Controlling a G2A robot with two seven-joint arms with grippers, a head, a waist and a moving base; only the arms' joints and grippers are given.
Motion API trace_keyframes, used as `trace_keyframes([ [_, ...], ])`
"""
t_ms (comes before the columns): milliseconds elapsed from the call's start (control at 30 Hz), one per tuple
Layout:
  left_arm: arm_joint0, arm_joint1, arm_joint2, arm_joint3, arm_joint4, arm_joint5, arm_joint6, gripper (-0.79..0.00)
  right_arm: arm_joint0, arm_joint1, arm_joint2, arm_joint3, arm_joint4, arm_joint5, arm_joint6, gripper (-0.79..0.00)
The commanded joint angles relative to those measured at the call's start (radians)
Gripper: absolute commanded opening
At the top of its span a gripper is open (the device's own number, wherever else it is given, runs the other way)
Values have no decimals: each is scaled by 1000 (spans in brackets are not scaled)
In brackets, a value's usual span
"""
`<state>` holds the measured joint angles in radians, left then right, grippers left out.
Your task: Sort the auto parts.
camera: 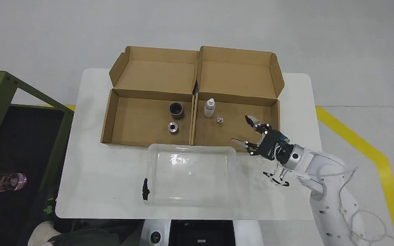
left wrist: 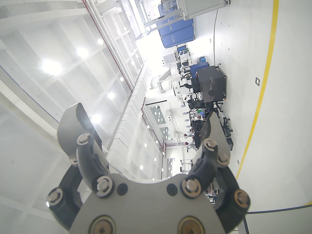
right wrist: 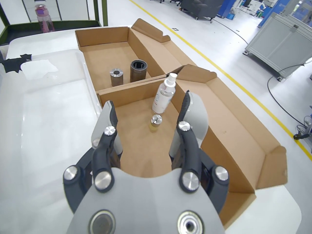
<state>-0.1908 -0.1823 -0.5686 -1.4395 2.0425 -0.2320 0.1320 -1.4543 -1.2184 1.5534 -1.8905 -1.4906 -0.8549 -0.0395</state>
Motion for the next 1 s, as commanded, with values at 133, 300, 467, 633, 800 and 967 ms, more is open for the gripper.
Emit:
trace_keyframes([
  [133,0,0,0,0,0,0,0,0,-77,10,97,46,21,63,-123,-215],
  [300,0,0,0,0,0,0,0,0,-120,15,156,97,48,117,-213,-157],
  [467,0,0,0,0,0,0,0,0,-151,19,202,142,71,169,-270,-95],
  [633,0,0,0,0,0,0,0,0,-176,24,229,160,69,188,-297,0],
  [800,0,0,0,0,0,0,0,0,-178,28,243,191,87,191,-307,0],
  [967,0,0,0,0,0,0,0,0,-175,31,253,203,115,204,-312,0],
])
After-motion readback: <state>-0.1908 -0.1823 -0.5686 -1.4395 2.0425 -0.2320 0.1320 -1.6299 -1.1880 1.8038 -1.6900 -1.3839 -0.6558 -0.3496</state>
